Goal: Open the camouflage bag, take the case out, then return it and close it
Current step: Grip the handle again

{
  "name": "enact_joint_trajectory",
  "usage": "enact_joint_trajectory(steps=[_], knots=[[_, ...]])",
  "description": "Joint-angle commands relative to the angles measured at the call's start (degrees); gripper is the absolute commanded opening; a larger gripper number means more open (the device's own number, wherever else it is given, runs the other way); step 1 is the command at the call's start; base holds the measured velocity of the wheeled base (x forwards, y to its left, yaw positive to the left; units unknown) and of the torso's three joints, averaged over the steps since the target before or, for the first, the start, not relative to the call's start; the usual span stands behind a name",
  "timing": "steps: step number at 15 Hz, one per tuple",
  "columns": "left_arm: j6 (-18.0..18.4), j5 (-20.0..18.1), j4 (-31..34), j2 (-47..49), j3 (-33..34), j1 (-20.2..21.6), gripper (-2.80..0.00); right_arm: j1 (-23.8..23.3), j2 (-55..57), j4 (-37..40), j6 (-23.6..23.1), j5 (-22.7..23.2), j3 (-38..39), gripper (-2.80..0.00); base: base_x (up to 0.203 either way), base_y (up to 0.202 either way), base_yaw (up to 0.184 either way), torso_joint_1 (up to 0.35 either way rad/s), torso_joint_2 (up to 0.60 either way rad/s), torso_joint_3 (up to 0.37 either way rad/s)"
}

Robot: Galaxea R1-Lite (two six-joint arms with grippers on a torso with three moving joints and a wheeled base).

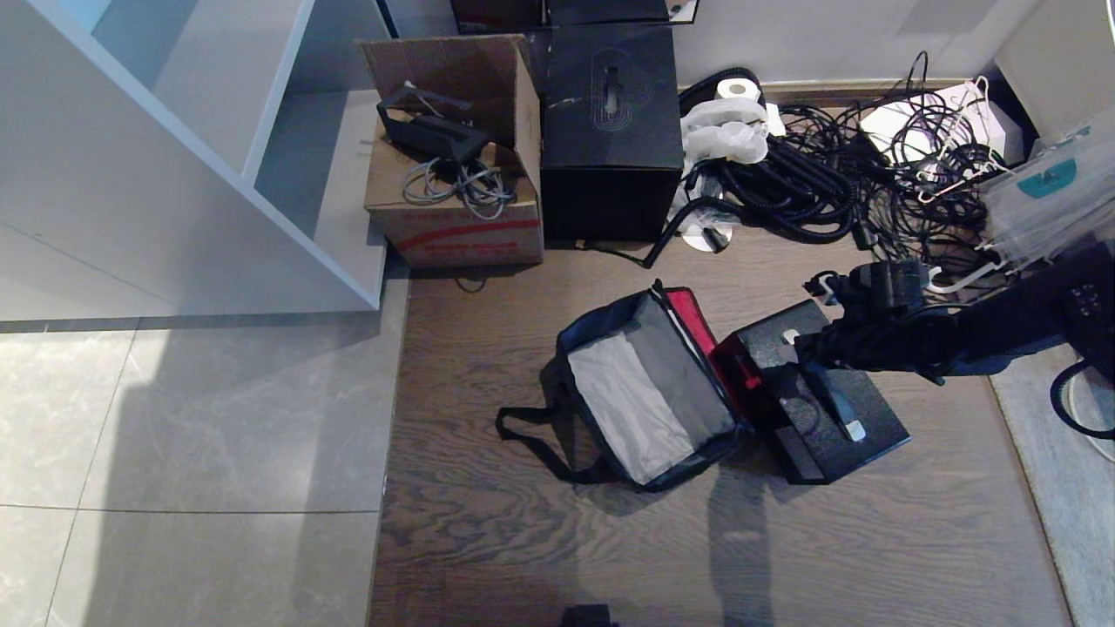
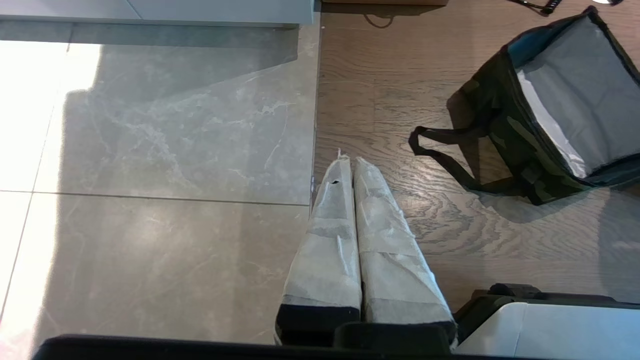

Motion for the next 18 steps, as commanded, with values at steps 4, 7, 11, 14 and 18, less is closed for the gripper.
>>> enact_joint_trajectory(steps=[4, 7, 11, 14, 18], knots=[[0.0, 0.0, 0.0, 0.0, 0.0, 0.0, -2.80, 5.3, 1.9, -6.2, -7.6, -30.4, 2.8, 0.00, 0.000, 0.000, 0.000, 0.000, 0.00, 0.000], [0.0, 0.0, 0.0, 0.0, 0.0, 0.0, -2.80, 9.4, 4.2, -11.9, -11.5, -40.2, 4.9, 0.00, 0.000, 0.000, 0.000, 0.000, 0.00, 0.000], [0.0, 0.0, 0.0, 0.0, 0.0, 0.0, -2.80, 11.6, 9.1, -16.8, -12.4, -52.5, 4.3, 0.00, 0.000, 0.000, 0.000, 0.000, 0.00, 0.000], [0.0, 0.0, 0.0, 0.0, 0.0, 0.0, -2.80, 10.9, 10.6, -22.0, -18.2, -53.1, 4.2, 0.00, 0.000, 0.000, 0.000, 0.000, 0.00, 0.000], [0.0, 0.0, 0.0, 0.0, 0.0, 0.0, -2.80, 8.6, 13.2, -29.3, -26.1, -53.3, 4.4, 0.00, 0.000, 0.000, 0.000, 0.000, 0.00, 0.000]])
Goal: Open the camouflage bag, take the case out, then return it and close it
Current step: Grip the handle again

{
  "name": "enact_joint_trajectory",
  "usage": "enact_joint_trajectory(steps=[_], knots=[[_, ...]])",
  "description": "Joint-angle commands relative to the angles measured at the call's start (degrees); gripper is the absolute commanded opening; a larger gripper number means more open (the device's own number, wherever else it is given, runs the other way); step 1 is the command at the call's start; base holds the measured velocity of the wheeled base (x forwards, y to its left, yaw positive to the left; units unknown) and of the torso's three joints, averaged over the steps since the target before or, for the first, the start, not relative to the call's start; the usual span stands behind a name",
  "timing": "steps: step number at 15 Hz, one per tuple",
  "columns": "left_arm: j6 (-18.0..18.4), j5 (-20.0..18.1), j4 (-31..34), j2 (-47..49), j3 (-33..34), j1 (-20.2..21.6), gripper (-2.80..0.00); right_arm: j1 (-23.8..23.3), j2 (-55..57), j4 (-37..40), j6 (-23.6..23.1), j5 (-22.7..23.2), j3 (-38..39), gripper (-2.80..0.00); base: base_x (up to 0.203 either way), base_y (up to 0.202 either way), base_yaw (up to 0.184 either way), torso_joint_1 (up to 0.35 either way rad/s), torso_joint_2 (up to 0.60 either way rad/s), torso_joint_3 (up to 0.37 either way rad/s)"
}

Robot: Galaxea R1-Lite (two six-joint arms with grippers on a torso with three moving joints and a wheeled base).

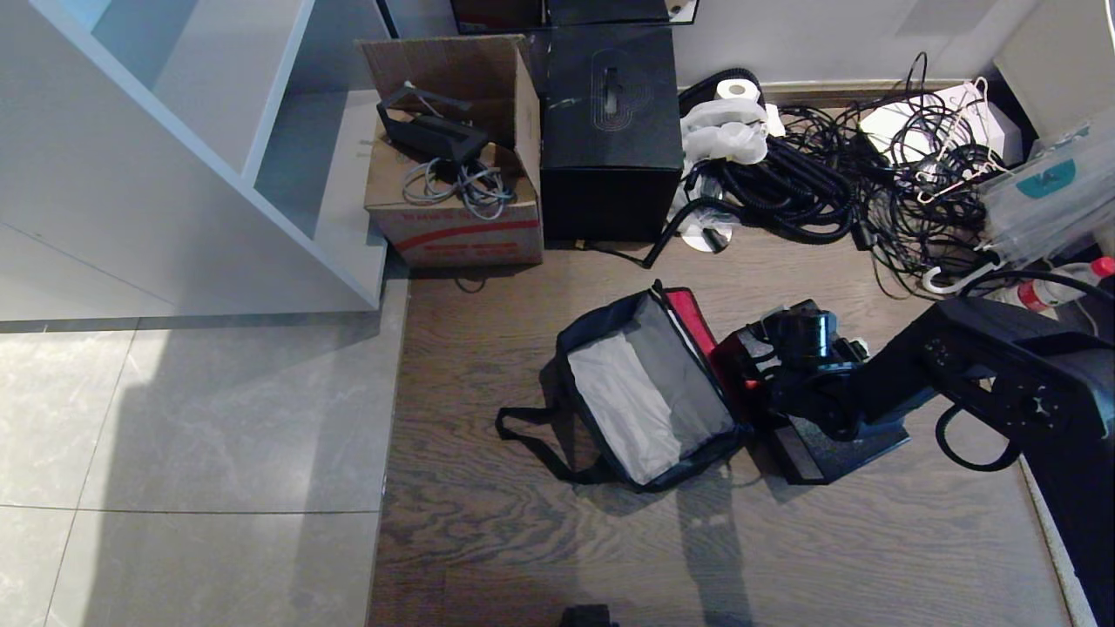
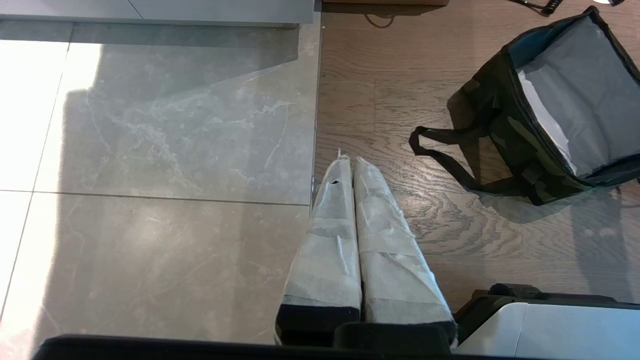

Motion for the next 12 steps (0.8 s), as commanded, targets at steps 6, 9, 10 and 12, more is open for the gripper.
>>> enact_joint_trajectory(steps=[6, 9, 10, 12], knots=[[0.0, 0.0, 0.0, 0.0, 0.0, 0.0, -2.80, -5.4, 4.4, -5.3, -9.3, -0.4, -1.7, 0.00, 0.000, 0.000, 0.000, 0.000, 0.00, 0.000], [0.0, 0.0, 0.0, 0.0, 0.0, 0.0, -2.80, -6.5, 6.4, -7.0, -10.0, -0.4, -5.0, 0.00, 0.000, 0.000, 0.000, 0.000, 0.00, 0.000], [0.0, 0.0, 0.0, 0.0, 0.0, 0.0, -2.80, -6.8, 7.4, -7.8, -10.6, -0.4, -5.5, 0.00, 0.000, 0.000, 0.000, 0.000, 0.00, 0.000], [0.0, 0.0, 0.0, 0.0, 0.0, 0.0, -2.80, -6.9, 9.8, -10.1, -10.8, -0.4, -7.4, 0.00, 0.000, 0.000, 0.000, 0.000, 0.00, 0.000]])
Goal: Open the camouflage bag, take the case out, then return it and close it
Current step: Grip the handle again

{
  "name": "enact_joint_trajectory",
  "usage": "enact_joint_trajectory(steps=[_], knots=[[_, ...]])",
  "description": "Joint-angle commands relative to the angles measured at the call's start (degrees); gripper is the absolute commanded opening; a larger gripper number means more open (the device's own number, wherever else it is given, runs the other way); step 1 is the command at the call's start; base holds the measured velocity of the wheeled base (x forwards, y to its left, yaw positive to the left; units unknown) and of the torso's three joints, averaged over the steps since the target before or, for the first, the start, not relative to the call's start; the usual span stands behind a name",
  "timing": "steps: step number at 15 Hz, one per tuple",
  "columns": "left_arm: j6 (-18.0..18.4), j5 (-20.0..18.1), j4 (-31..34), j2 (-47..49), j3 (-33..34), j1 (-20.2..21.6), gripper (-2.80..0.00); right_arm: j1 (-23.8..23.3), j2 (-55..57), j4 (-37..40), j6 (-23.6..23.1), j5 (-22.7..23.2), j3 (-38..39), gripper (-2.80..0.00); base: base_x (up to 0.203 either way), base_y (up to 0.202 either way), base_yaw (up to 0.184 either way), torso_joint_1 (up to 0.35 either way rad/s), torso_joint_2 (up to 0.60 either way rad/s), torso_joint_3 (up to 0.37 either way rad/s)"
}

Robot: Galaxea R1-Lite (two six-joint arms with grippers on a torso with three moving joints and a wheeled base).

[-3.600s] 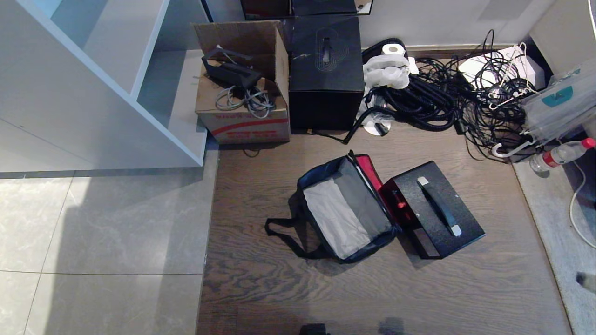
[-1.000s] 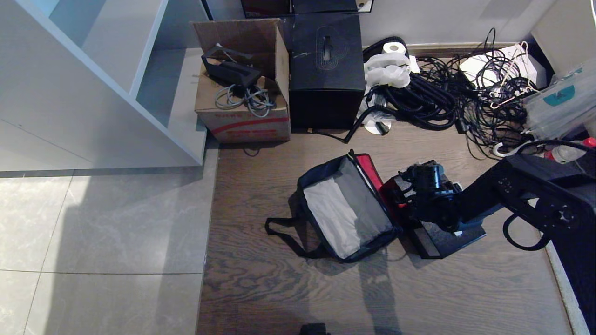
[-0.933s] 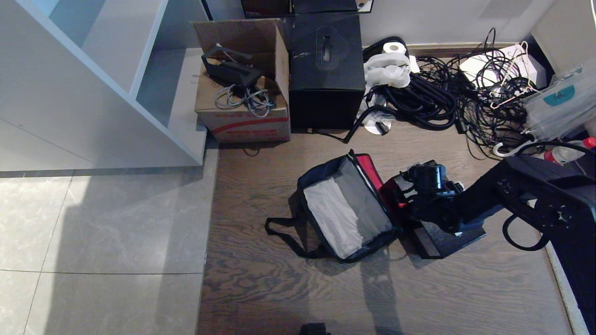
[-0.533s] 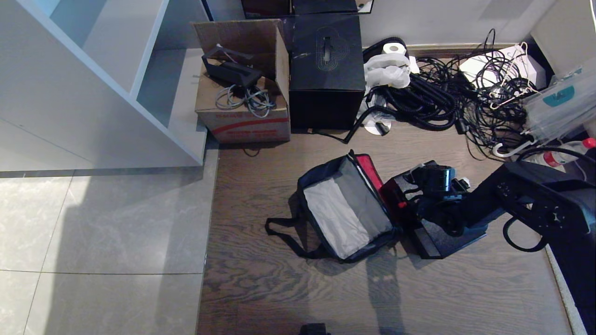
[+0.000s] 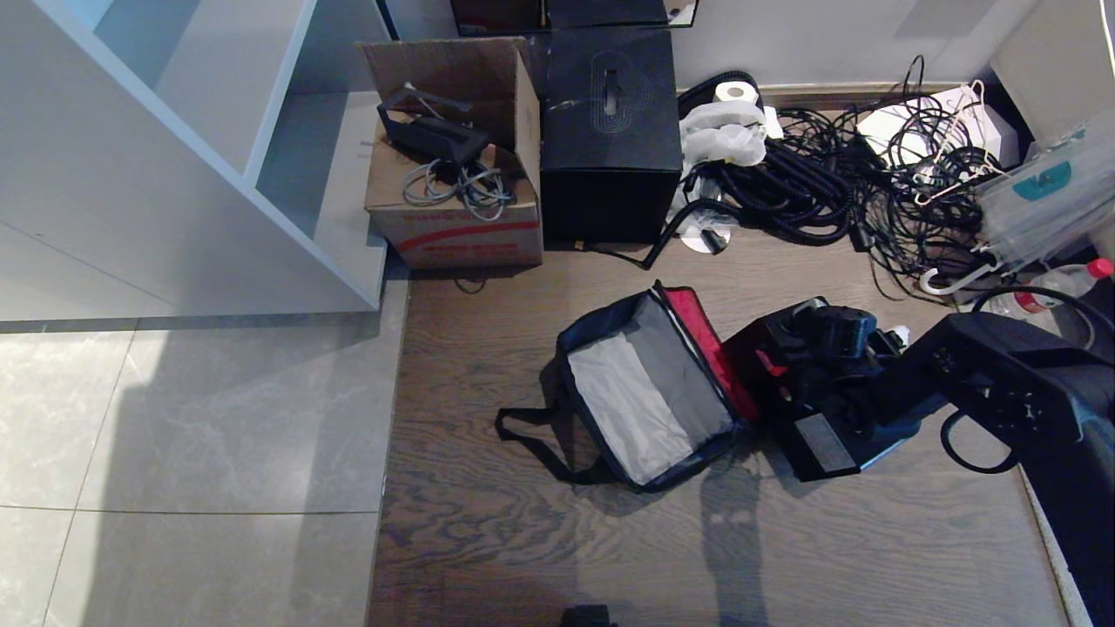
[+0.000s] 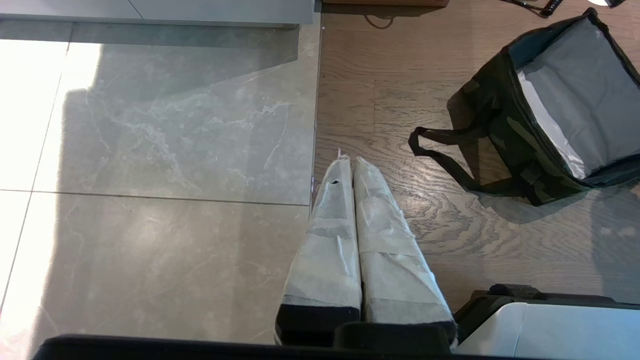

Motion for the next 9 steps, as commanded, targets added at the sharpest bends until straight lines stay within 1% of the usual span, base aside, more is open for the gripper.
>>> enact_joint_trajectory(steps=[1, 2, 8, 9], knots=[[0.0, 0.0, 0.0, 0.0, 0.0, 0.0, -2.80, -0.3, 3.6, -1.4, -0.5, 0.1, -2.7, 0.00, 0.000, 0.000, 0.000, 0.000, 0.00, 0.000], [0.0, 0.0, 0.0, 0.0, 0.0, 0.0, -2.80, -0.7, 4.3, -1.4, -0.8, 0.1, -3.7, 0.00, 0.000, 0.000, 0.000, 0.000, 0.00, 0.000], [0.0, 0.0, 0.0, 0.0, 0.0, 0.0, -2.80, -1.1, 6.6, -1.1, -0.7, 0.0, -3.8, 0.00, 0.000, 0.000, 0.000, 0.000, 0.00, 0.000], [0.0, 0.0, 0.0, 0.0, 0.0, 0.0, -2.80, -1.1, 6.7, -0.7, -0.6, -0.6, -4.0, -2.80, 0.000, 0.000, 0.000, 0.000, 0.00, 0.000]])
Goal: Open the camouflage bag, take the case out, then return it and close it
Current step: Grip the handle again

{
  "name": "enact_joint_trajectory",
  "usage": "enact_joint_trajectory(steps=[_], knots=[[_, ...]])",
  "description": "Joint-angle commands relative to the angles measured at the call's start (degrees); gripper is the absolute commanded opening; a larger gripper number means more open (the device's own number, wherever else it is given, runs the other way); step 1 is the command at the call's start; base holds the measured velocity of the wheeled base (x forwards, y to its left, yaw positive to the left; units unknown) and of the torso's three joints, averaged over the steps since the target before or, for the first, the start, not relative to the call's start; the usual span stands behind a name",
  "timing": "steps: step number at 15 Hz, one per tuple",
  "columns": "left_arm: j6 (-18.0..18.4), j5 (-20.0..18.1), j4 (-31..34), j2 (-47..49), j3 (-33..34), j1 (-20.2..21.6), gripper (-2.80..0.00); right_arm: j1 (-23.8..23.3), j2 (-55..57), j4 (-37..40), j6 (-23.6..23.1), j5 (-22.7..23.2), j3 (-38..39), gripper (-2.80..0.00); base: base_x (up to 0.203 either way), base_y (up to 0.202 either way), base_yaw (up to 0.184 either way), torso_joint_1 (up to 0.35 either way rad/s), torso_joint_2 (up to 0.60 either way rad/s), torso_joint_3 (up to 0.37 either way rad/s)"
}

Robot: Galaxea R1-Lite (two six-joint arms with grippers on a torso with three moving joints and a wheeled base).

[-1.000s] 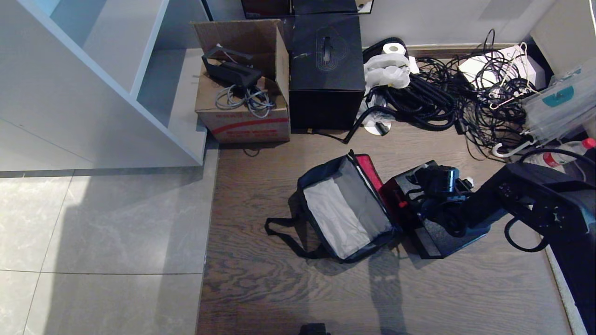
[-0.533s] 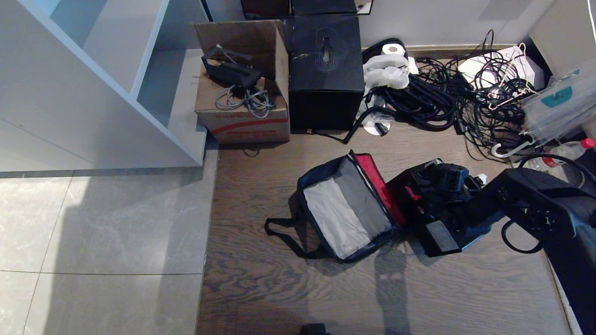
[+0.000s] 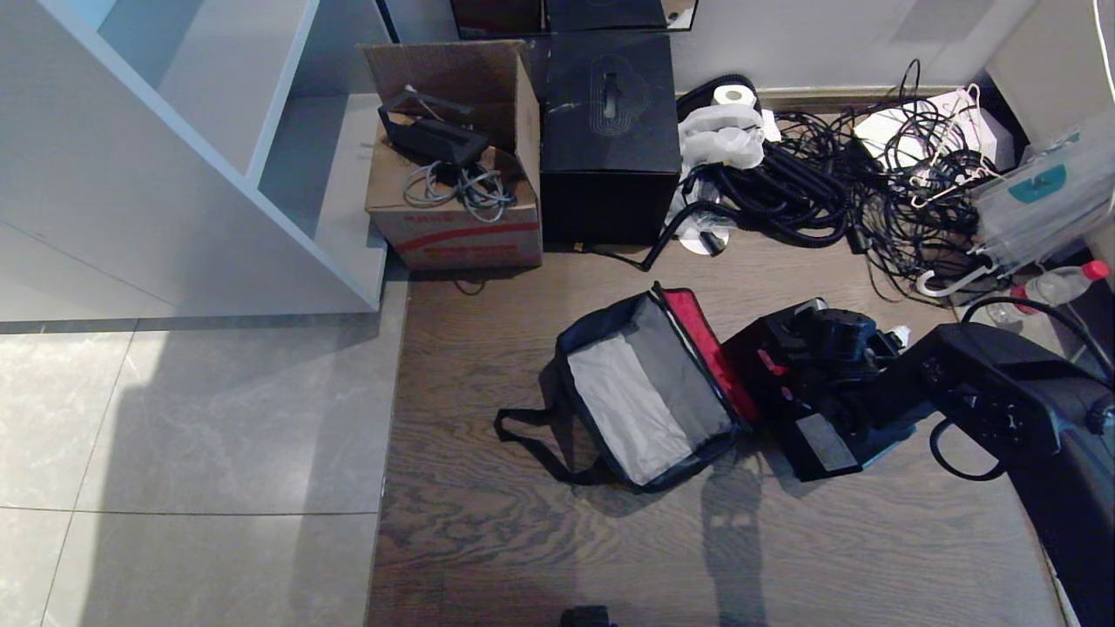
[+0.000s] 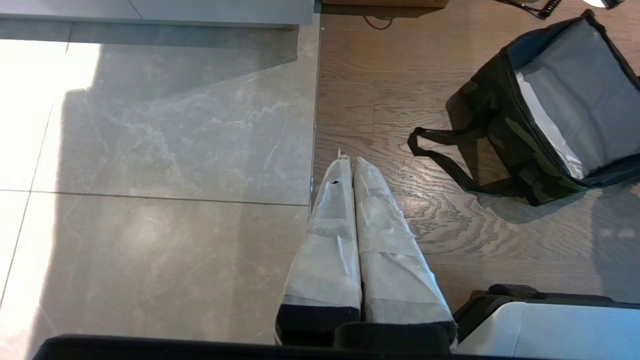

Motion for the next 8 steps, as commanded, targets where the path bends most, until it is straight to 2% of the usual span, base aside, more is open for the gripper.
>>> enact_joint_trajectory(steps=[1, 8], knots=[[0.0, 0.0, 0.0, 0.0, 0.0, 0.0, -2.80, 0.0, 1.1, -0.1, -0.1, -0.6, 0.4, -2.80, 0.000, 0.000, 0.000, 0.000, 0.00, 0.000], [0.0, 0.0, 0.0, 0.0, 0.0, 0.0, -2.80, 0.3, 0.5, -2.2, 0.2, -0.6, 0.5, -2.80, 0.000, 0.000, 0.000, 0.000, 0.00, 0.000]])
